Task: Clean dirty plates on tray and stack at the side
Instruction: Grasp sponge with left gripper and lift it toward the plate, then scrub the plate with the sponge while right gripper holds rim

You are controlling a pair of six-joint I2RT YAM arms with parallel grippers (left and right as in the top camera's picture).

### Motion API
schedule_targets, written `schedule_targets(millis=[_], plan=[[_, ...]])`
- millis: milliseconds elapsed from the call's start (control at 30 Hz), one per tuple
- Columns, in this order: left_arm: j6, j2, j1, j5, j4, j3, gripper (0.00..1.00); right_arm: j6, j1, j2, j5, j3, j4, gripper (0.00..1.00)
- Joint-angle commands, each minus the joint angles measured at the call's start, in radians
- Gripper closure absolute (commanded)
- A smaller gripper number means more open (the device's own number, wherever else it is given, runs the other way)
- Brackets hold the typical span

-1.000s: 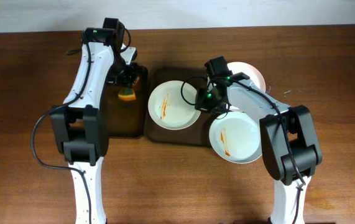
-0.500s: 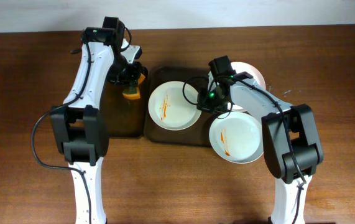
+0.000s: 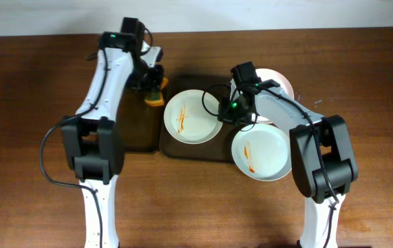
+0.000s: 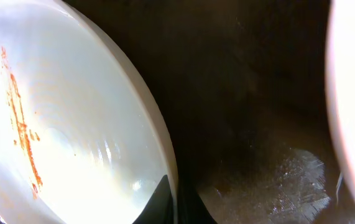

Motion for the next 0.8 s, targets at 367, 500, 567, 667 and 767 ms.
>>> schedule_targets(millis=[367,500,567,667,767], plan=[[-0.294,-0.028,-0.181,-0.236,0.093,-0.329,1.00,-0.009,-0.003,0.013,-0.020,0.002,0.008,0.96],[-0.084,-0.028,-0.205,-0.068,0.011,-0.334,1.00,-0.006,-0.003,0.013,-0.020,0.002,0.015,0.96],[-0.058,-0.028,-0.220,-0.072,0.083,-0.337,1.00,-0.005,-0.003,0.013,-0.020,0.002,0.018,0.96],[-0.059,-0.028,-0.216,-0.080,0.200,-0.337,1.00,-0.006,-0.003,0.013,-0.020,0.002,0.018,0.96],[-0.186,-0.028,-0.211,-0.230,0.285,-0.337,1.00,-0.005,-0.003,0.013,-0.020,0.002,0.027,0.96]])
